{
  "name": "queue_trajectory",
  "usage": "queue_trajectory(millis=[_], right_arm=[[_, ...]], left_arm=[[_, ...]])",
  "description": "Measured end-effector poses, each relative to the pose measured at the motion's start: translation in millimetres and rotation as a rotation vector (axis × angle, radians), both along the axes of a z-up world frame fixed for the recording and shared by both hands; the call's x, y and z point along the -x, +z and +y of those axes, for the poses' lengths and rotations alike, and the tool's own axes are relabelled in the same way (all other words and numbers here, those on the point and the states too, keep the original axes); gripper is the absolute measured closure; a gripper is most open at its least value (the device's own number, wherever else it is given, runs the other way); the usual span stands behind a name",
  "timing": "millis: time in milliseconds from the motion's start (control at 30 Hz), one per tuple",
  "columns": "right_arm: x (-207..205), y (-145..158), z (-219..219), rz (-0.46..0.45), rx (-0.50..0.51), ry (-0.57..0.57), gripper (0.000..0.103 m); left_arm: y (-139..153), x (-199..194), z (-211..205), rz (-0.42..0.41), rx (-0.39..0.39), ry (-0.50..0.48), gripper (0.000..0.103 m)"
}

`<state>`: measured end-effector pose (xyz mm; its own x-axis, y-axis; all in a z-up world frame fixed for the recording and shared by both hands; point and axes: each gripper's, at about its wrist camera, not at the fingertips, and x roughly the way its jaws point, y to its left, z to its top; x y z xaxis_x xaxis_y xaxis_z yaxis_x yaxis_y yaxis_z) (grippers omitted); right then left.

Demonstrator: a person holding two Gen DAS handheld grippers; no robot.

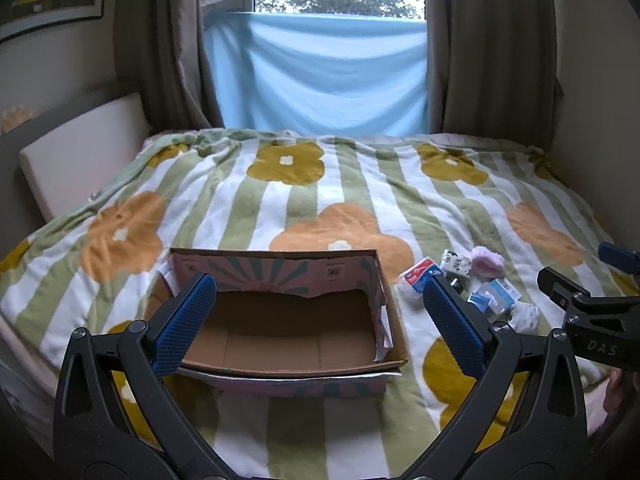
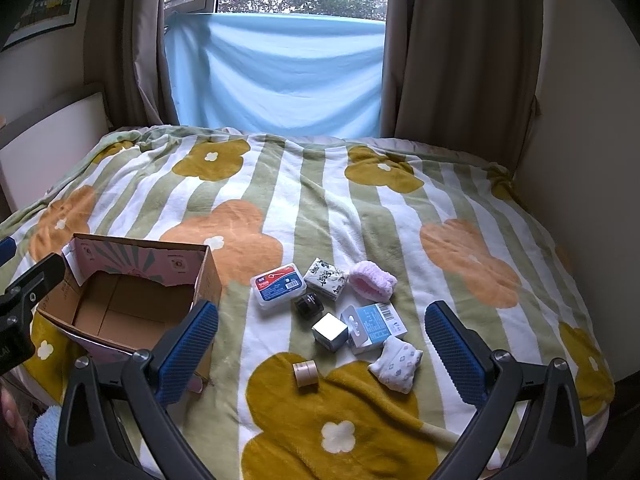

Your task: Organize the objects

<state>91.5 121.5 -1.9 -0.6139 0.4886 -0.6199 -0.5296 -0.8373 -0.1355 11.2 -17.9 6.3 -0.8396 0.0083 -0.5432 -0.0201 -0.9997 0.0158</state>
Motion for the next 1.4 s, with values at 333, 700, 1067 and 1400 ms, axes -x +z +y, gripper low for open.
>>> queue_trajectory(millis=[333,700,1067,1400], right_arm=[[-0.7,-0.1,-1.2,0.001,-0.006,-0.006,0.000],[-0.9,0.9,-1.1,0.001,-0.009,-0.013,0.000],[-0.8,1.2,-1.8,0.000,-0.009,-0.018,0.000],[-1.6,6.2,0.9,0.007,-0.014,-0.025,0.000]], left_arm=[[2.3,-0.7,-0.4,0.017,-0.019,-0.017,0.000],[3.9,-1.3,-0.7,0.026,-0.031,-0.032,0.000],[2.9,0.1,2.2,0.002,-0.033,-0.058,0.000],[4.1,-0.6,0.6,-0.004,-0.047,-0.080,0.000]])
